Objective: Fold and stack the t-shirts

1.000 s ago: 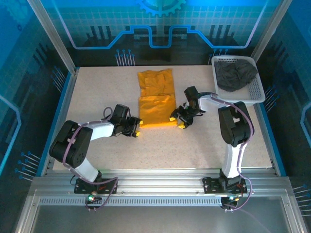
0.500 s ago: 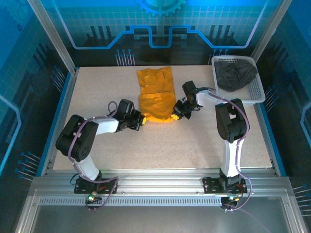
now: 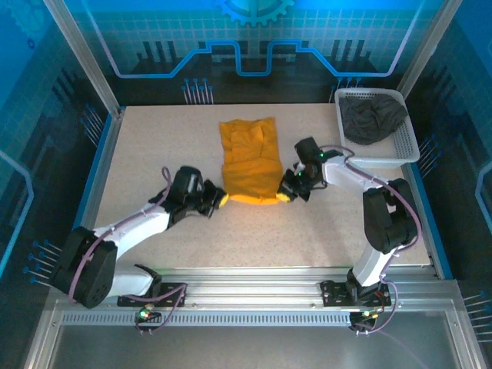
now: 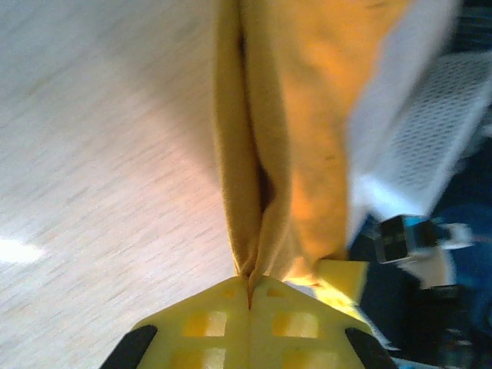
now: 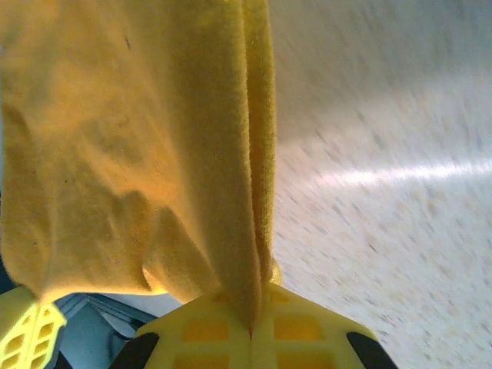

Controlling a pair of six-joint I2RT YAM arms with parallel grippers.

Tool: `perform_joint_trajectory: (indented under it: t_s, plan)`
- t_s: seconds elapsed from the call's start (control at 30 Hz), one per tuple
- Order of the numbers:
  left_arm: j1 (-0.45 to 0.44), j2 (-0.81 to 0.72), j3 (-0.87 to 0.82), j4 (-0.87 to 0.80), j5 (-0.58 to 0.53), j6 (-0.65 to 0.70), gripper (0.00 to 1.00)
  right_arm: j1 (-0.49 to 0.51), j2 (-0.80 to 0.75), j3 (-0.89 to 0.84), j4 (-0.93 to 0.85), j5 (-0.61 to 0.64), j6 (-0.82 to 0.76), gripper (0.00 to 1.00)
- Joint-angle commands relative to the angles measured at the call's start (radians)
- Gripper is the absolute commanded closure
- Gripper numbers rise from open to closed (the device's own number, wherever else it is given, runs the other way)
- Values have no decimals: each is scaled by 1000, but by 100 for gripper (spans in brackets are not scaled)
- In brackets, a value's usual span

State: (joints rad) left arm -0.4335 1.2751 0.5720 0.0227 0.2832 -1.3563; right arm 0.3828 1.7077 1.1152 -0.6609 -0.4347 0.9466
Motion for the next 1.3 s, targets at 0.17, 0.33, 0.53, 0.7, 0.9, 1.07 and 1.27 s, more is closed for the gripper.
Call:
perform_joint_trajectory:
  t_s: [0.17,0.33,0.53,0.7,0.9,1.07,1.27]
  plan:
    - [-124,-369,-153,-324,63,36,100,73,-253,-253,-151,-75,-3,100]
    - [-125,-485,-66,-366,32,24,100,69,-353,-155,-265,-87,73,100]
    - [-78,-376,116,-304,-69,17,100,19,-292,117,-362,-34,153,100]
    - [32,-146,291,-187,-85,30,100,-45,-93,393,-378,0,166,100]
    - [160,260,561,-191,-50,112,100,-87,299,768,-319,23,195,100]
    - [221,590,736,-134,-18,142,100,-97,714,1190,-411,45,184,100]
    - [248,787,930,-218,13,126,59,-132,951,1488,-503,29,150,59]
